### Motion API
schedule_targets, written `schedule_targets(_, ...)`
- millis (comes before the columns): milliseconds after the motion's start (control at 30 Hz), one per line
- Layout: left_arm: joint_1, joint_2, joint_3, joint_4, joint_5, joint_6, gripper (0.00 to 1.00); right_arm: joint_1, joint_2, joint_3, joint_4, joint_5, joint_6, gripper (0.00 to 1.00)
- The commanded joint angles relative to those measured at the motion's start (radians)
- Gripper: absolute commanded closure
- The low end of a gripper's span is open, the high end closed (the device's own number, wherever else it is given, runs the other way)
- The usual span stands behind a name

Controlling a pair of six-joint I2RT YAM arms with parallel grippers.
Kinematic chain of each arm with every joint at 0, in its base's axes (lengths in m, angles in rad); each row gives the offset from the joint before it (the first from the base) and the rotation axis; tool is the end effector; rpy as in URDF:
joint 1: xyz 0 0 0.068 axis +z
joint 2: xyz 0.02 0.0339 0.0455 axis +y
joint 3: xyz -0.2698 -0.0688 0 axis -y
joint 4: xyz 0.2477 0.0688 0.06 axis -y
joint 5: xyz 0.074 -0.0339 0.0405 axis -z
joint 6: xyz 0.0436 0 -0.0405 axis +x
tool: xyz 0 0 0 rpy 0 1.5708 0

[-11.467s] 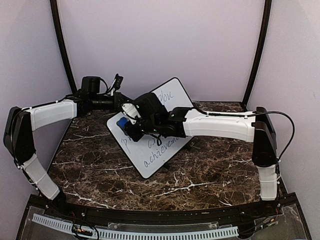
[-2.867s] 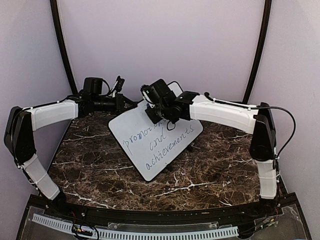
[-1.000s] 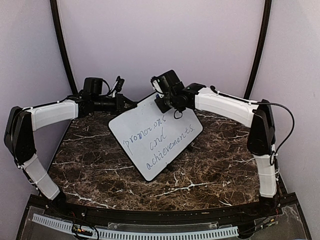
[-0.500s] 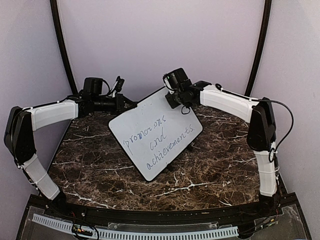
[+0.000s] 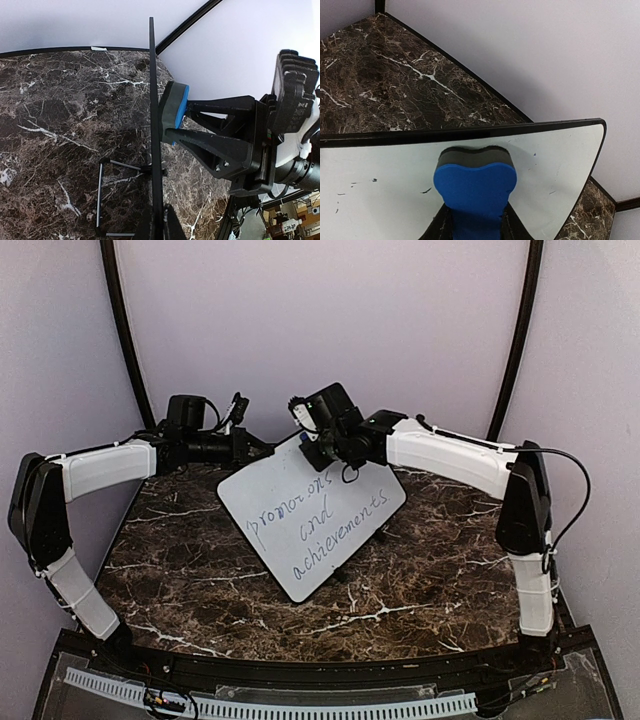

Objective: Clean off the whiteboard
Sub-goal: Erase the whiteboard at the center of the board.

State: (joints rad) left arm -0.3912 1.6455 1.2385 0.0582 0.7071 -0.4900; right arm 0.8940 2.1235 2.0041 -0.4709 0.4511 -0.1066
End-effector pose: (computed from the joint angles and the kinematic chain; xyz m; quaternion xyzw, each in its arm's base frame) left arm 0.3516 -0.1757 0.3030 0.1604 0.7773 -0.4860 0.3659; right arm 0.3335 0.3847 0.3102 -0.3201 0.8050 -0.0062 0.4995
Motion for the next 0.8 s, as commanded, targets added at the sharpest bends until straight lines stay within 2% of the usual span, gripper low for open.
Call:
schedule_targets(0, -0.046, -0.055, 0.020, 0.083, 0.165, 0.047, 1.00, 0.000, 0.043, 0.037, -0.013, -0.068, -0.004, 0.72)
schedule_targets(367, -0.046, -0.057, 0.019, 0.083, 0.165, 0.047, 1.00, -0.124, 0.113, 0.078, -0.082, -0.020, 0.064, 0.72)
schedule_targets(767, -0.046, -0.054, 0.019, 0.083, 0.165, 0.047, 1.00, -0.199, 0.111, 0.022, -0.057, 0.007, 0.077, 0.73)
